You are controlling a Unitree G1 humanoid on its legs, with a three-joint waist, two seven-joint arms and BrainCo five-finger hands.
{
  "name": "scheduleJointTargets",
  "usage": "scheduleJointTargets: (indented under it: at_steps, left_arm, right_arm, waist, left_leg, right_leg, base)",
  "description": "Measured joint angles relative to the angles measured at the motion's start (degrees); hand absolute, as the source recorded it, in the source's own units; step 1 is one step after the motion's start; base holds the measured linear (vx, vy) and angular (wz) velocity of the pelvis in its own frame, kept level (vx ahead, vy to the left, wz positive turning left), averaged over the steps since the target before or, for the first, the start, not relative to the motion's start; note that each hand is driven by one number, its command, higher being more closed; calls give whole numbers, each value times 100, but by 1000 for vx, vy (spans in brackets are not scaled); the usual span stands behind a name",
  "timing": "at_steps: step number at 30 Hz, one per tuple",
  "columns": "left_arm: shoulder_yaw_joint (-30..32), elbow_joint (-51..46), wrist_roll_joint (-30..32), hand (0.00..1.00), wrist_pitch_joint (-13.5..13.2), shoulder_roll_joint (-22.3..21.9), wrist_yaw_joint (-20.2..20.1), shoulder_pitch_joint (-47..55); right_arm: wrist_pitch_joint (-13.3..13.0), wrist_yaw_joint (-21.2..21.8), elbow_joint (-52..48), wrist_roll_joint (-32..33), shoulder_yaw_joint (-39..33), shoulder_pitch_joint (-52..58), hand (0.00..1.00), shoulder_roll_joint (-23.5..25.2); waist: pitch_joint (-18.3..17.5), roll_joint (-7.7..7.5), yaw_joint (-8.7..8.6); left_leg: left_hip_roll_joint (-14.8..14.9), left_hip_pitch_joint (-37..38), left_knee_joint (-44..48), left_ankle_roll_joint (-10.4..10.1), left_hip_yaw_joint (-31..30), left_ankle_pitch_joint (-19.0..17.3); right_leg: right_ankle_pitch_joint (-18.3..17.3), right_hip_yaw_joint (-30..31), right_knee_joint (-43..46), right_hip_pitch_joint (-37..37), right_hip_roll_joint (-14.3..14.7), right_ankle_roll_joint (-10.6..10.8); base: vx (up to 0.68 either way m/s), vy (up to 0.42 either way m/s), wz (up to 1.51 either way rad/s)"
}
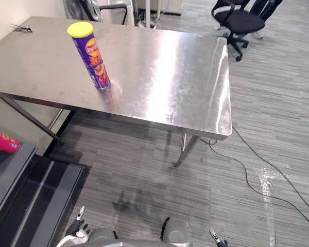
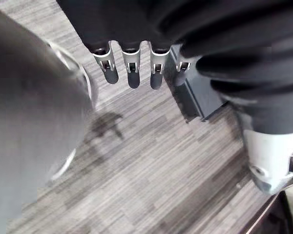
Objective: Put the gum and the chips on the shelf.
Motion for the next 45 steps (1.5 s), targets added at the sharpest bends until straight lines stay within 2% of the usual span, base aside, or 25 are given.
scheduleJointTargets:
  at_steps: [1,3,4,6,10,11,12,14,17,20,21,22,23,24,26,27,28,31,33,34,36,38,41,45]
  left_arm:
    - [19,-19,-1,0,-2,-10,19,98]
    - [-22,-66,-4,0,-27,49,31,77]
    - [-33,-71,-5,0,-68,72,31,35]
    - [-32,-127,-3,0,-89,60,34,120]
    - [-122,-166,0,0,-140,45,30,189]
    - [-223,-163,1,0,-140,-64,28,216]
    - [-248,-155,12,0,-140,-117,24,228]
    - [-415,-143,65,0,-138,-266,-11,275]
    - [-429,-136,121,0,-141,-266,-8,269]
    - [-369,-23,121,0,-157,-202,24,289]
    - [-274,25,130,0,-160,-181,42,295]
    - [-173,65,133,0,-161,-162,61,335]
    - [-154,62,136,0,-162,-150,72,356]
    - [-93,59,265,0,-176,-116,84,407]
    - [-77,60,318,0,-182,-89,116,472]
    - [-104,61,345,0,-188,-95,143,524]
    - [-151,59,351,0,-192,-76,150,580]
    - [-519,66,478,0,-195,60,137,666]
    - [-710,64,524,0,-196,136,123,666]
    - [-866,62,524,0,-197,172,104,666]
    - [-938,58,524,0,-201,195,65,671]
    - [-1099,41,524,0,-202,264,-2,678]
    - [-1223,-40,525,0,-206,286,-29,726]
    - [-1419,-74,504,0,-218,359,-93,844]
  right_arm:
    - [18,12,5,-1,49,-16,0,51]
    - [34,27,2,-2,173,23,0,94]
    - [39,18,-19,-1,170,115,0,98]
    - [25,31,-118,-2,180,148,0,102]
    - [-3,40,-133,-9,226,149,0,105]
    - [-5,37,-133,-22,219,175,0,108]
    - [-3,35,-134,-45,209,206,0,115]
    - [3,5,-137,-57,42,289,0,200]
    - [-4,-99,-156,-48,-18,320,0,281]
    - [-45,-460,-429,15,-273,334,0,368]
    - [-62,-632,-628,60,-357,345,0,368]
    - [-61,-773,-967,73,-468,354,0,373]
    - [-62,-854,-1215,96,-490,371,0,373]
    - [-82,-1057,-1940,182,-510,363,0,350]
    - [-153,-1176,-2827,198,-507,324,0,319]
    - [-222,-1282,-3554,177,-512,280,0,258]
    - [-309,-1379,-4143,135,-512,159,0,132]
    - [-489,-1491,-5024,-152,-508,-352,0,-371]
    - [-541,-1502,-5190,-358,-482,-671,0,-653]
    - [-564,-1497,-5267,-525,-349,-991,0,-947]
    - [-579,-1471,-5291,-592,-46,-1317,0,-1263]
    - [-665,-1301,-5302,-695,614,-1795,0,-1747]
    - [-691,-1112,-5202,-701,1227,-2318,0,-2101]
    - [-719,-851,-3881,-595,2534,-3812,0,-2650]
  waist:
    - [-63,16,134]
    - [-90,-95,90]
    - [-76,-146,135]
    - [-85,-128,133]
    - [-144,57,118]
    - [-168,174,77]
    - [-170,181,60]
    - [-246,303,-24]
    - [-259,314,-29]
    - [-339,289,-7]
    - [-384,301,-8]
    - [-451,201,-3]
    - [-502,252,-1]
    - [-539,199,4]
    - [-573,173,13]
    - [-610,114,13]
    - [-696,127,32]
    - [-833,101,96]
    - [-836,100,135]
    - [-838,101,142]
    - [-838,101,164]
    - [-836,97,224]
    - [-831,89,337]
    - [-781,44,476]
  left_leg:
    - [-217,89,-132,-125,-187,16]
    - [-400,101,-258,-122,-201,18]
    - [-564,89,-286,-92,-210,35]
    - [-675,119,-239,-77,-189,42]
    - [-660,217,-294,-67,-77,24]
    - [-643,288,-392,-69,-15,20]
    - [-643,311,-441,-70,-9,20]
    - [-626,421,-496,-79,80,13]
    - [-581,488,-585,-83,220,7]
    - [-544,475,-672,-78,431,10]
    - [-560,495,-709,-72,479,8]
    - [-610,484,-777,-59,507,13]
    - [-635,492,-813,-50,520,19]
    - [-685,488,-871,-35,573,28]
    - [-731,486,-938,-14,591,41]
    - [-774,471,-990,5,563,53]
    - [-832,472,-1068,47,525,86]
    - [-940,411,-1170,85,335,138]
    - [-959,404,-1203,95,174,153]
    - [-973,409,-1305,100,37,225]
    - [-978,411,-1442,100,-75,304]
    - [-986,408,-1614,110,-204,425]
    - [-1013,400,-1694,135,-298,486]
    - [-1076,338,-1925,184,-491,698]
  right_leg:
    - [-26,262,-22,-27,-7,209]
    - [-35,486,-173,-26,-32,221]
    - [11,687,-253,-17,-94,273]
    - [57,748,-320,26,-195,353]
    - [139,893,-342,-9,-169,496]
    - [176,959,-374,-22,-171,556]
    - [183,974,-382,-27,-165,567]
    - [212,1074,-396,-6,-134,589]
    - [360,1229,-592,-7,-42,587]
    - [688,1371,-1091,37,38,618]
    - [806,1415,-1267,97,39,631]
    - [892,1445,-1417,100,18,652]
    - [922,1449,-1469,115,12,650]
    - [999,1477,-1587,117,-16,672]
    - [1063,1481,-1706,163,-44,679]
    - [1090,1455,-1794,187,-76,713]
    - [1100,1419,-1845,188,-111,722]
    - [1126,1279,-1965,232,-155,715]
    - [1173,1157,-2067,336,-154,685]
    - [1244,1025,-2131,406,-150,662]
    - [1318,956,-2153,405,-127,628]
    - [1452,844,-2229,421,-106,618]
    - [1524,741,-2262,447,-120,615]
    - [1791,551,-2445,476,-134,577]
  base:
    - [8,256,-41]
    - [23,228,10]
    - [-30,201,27]
    - [-45,142,3]
    - [-39,19,-19]
    - [-47,5,-21]
    - [-42,0,-18]
    - [-22,-4,-21]
    - [-35,11,-39]
    - [-18,64,-35]
    - [9,79,-22]
    - [26,78,-18]
    - [30,85,-15]
    - [54,78,-12]
    - [59,62,-4]
    - [70,47,12]
    - [74,42,17]
    - [87,29,23]
    - [84,4,30]
    - [60,-10,38]
    - [32,-12,28]
    - [15,-14,21]
    - [-6,0,18]
    - [-55,8,21]
